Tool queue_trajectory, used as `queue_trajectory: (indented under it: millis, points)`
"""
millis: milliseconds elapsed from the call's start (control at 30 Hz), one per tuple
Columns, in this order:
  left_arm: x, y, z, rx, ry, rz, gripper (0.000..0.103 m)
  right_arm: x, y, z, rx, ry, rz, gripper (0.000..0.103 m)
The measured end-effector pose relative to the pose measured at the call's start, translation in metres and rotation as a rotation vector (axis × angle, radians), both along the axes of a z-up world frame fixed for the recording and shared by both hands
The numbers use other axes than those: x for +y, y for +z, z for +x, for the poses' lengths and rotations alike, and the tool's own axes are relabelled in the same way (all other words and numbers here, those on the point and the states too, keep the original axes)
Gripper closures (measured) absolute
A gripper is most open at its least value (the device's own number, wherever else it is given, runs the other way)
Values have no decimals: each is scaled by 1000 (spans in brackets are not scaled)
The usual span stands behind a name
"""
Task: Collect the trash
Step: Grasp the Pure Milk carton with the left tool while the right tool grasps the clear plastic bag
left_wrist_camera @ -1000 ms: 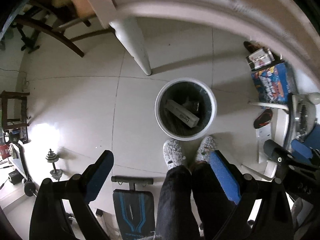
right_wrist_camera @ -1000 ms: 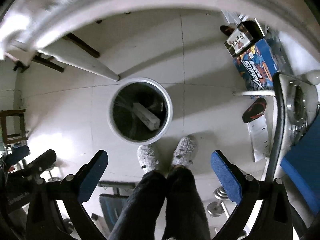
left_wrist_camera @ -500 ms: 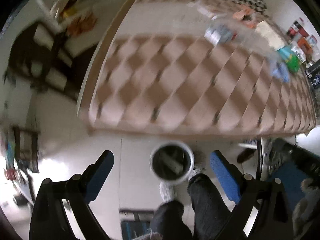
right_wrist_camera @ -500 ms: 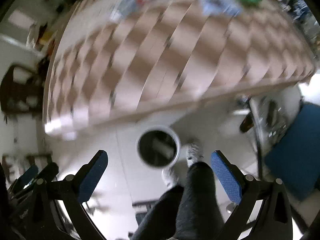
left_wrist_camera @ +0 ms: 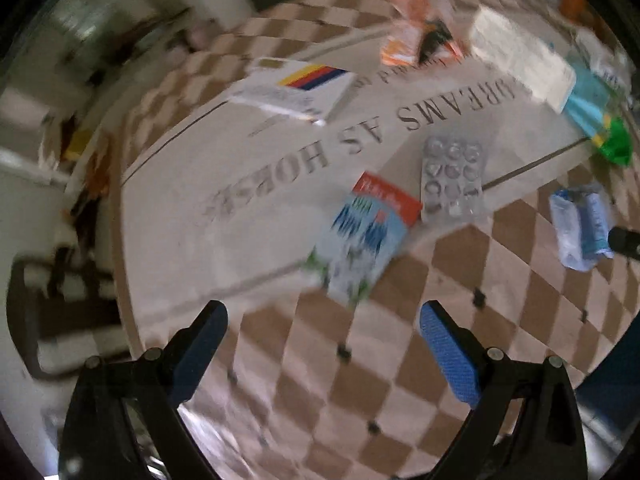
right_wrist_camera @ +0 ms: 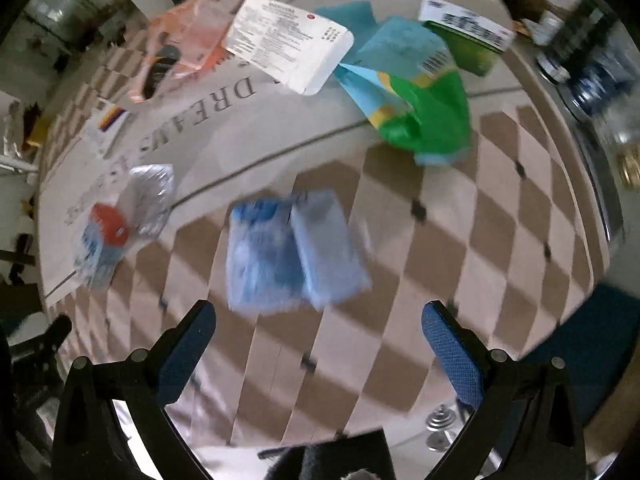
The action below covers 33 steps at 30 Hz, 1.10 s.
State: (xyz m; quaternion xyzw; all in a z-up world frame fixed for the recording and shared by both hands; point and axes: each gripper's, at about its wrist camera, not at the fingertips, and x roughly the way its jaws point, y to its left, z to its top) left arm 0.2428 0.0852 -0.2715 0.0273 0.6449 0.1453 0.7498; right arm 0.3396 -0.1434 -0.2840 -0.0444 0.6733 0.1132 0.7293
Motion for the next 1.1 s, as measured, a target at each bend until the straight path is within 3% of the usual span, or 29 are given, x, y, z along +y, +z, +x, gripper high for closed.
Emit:
queue_trajectory:
  millis: [167, 400, 433, 500, 567, 633, 800, 900, 967, 1100]
  points:
    - [2, -33, 38, 112, -115, -5, 5, 14, -29, 29, 62, 39, -11, 0]
    - [-1, -60, 57, 193, -158, -23, 7, 31, -59, 44, 123, 62, -46, 0]
    - [0, -62, 57, 193, -156, -25, 18, 32, -63, 45, 128, 61, -51, 0]
    - [4, -63, 59, 187, -137, -52, 24, 35, -70, 46, 141, 68, -60, 0]
    - [5, -61, 58, 177, -131, -96, 43, 40, -75, 47, 139, 79, -85, 0]
    - [4, -58, 53, 162, -125, -90, 45, 45, -78, 44, 127, 83, -96, 0]
    - [4, -47, 40, 118, -80, -90, 46, 48, -75, 36, 68, 68, -122, 18]
    - [6, -36, 30, 92, -30, -66, 46, 39, -70, 31, 43, 56, -124, 36]
    - [5, -26, 24, 62, 21, -64, 47, 34, -65, 29, 27, 55, -115, 61]
    - [4, -7, 8, -10, 138, -53, 47, 24, -56, 22, 12, 52, -92, 69]
